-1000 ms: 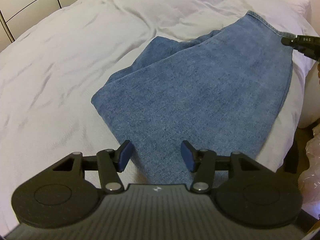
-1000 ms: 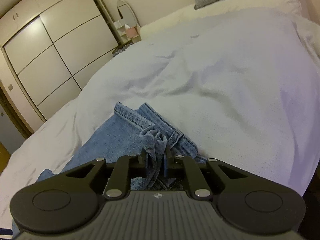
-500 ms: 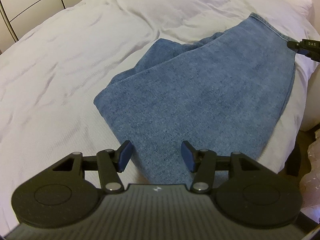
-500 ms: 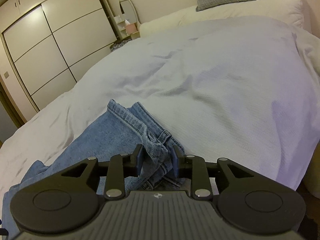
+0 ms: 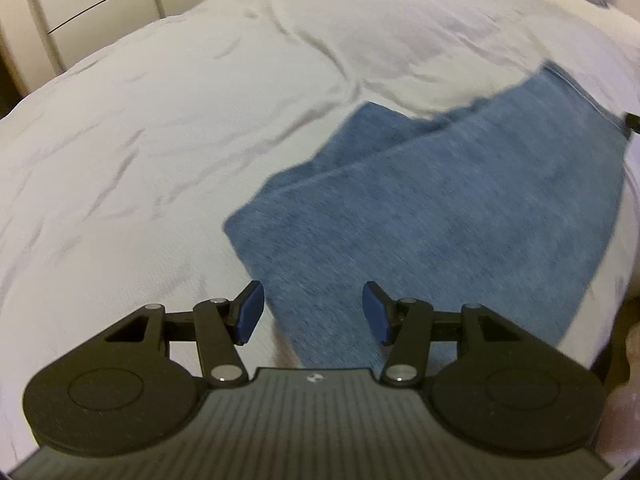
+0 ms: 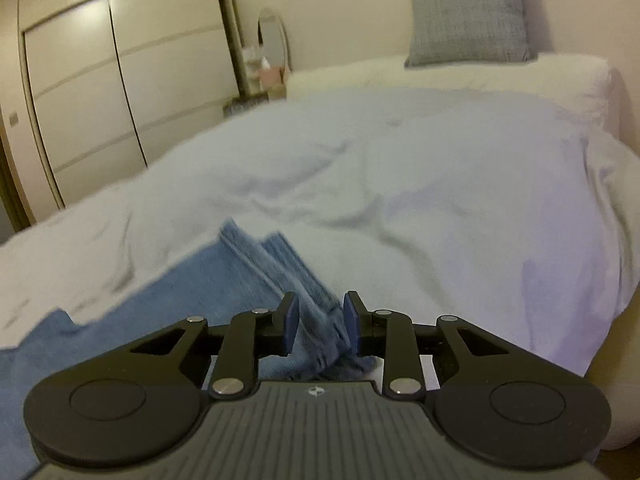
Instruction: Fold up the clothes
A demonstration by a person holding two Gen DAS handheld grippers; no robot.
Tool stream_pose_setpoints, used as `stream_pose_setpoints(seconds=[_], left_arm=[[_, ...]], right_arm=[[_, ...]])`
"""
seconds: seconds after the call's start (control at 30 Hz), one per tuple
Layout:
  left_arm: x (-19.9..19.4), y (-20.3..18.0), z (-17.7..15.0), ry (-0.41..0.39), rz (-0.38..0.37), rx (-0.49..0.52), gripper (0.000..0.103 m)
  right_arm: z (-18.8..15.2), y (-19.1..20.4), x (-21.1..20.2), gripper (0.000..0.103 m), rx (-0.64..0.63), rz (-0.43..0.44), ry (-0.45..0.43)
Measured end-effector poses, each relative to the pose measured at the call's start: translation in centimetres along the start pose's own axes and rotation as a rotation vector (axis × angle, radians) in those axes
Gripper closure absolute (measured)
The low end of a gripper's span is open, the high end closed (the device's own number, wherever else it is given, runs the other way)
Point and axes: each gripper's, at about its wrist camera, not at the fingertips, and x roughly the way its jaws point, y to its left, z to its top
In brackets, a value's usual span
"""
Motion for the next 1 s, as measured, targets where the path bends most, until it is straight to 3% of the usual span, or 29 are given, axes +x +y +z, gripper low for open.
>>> stream_pose_setpoints(seconds=[0.1,0.17,0.23,0.27,0.37,0.4,0.43,0.5,0.57,0.63,0.7,0.77,0.83,0.93,1.0], left_arm=[[0.5,0.5,0.4,0.0,0.016,-0.039,0.053],[0.8,0.5,0.7,-0.012,0.02,-0.044,0.052],[1.3,0.7,0.8,-0.024,0.025,-0.047,0.048],[1.5,1.1,0.9,-0.021,0.022,-0.061,0.048],[1.6,2.0,1.2,-0.04,0.03,-0.088,0.049],[1.6,2.3,1.3,-0.05,0.035,-0.093,0.05],[1.7,2.4,1.5,-0.058,0.045,-0.091,0.05],[2.0,2.7,1.9,-0.066,0.049,-0.089,0.051],[2.9,2.8,2.1,-0.069,0.047,-0.083,0.05],[3.4,3.0,2.3,-0.067,0.043,-0.092,0.05],[3.7,3.3,2.4,-0.068,0.04,-0.102,0.055],[2.4,3.4,2.3,-0.105,0.038,-0.121,0.066],[1.5,3.6,2.2,-0.137,0.019,-0.139,0.066],[3.0,3.5,2.3,-0.099,0.03,-0.126,0.062],[4.8,4.0,2.2,-0.072,0.009,-0.142,0.06]], right_arm=[[-0.2,0.7,-0.5,0.075,-0.024,0.069,-0.016],[-1.0,1.2,0.8,0.075,-0.078,0.048,0.052],[-1.7,0.9,2.4,0.095,-0.085,0.02,0.114],[-1.6,0.6,2.6,0.097,-0.061,0.014,0.124],[-0.6,0.4,1.2,0.095,-0.035,0.031,0.074],[-0.3,0.6,0.6,0.086,-0.046,0.033,0.05],[-0.1,0.7,0.2,0.083,-0.059,0.037,0.032],[-0.2,1.0,0.4,0.085,-0.098,0.049,0.04],[-0.8,0.7,2.3,0.086,-0.122,0.008,0.101],[-1.0,0.1,3.1,0.096,-0.101,-0.017,0.123],[-0.2,-0.1,2.3,0.096,-0.061,-0.003,0.097],[0.5,0.3,0.8,0.086,-0.057,0.005,0.042],[0.7,0.8,-0.1,0.084,-0.077,0.044,0.016],[-0.4,1.3,1.6,0.086,-0.125,0.028,0.085],[-1.6,0.9,3.6,0.095,-0.109,0.013,0.14]])
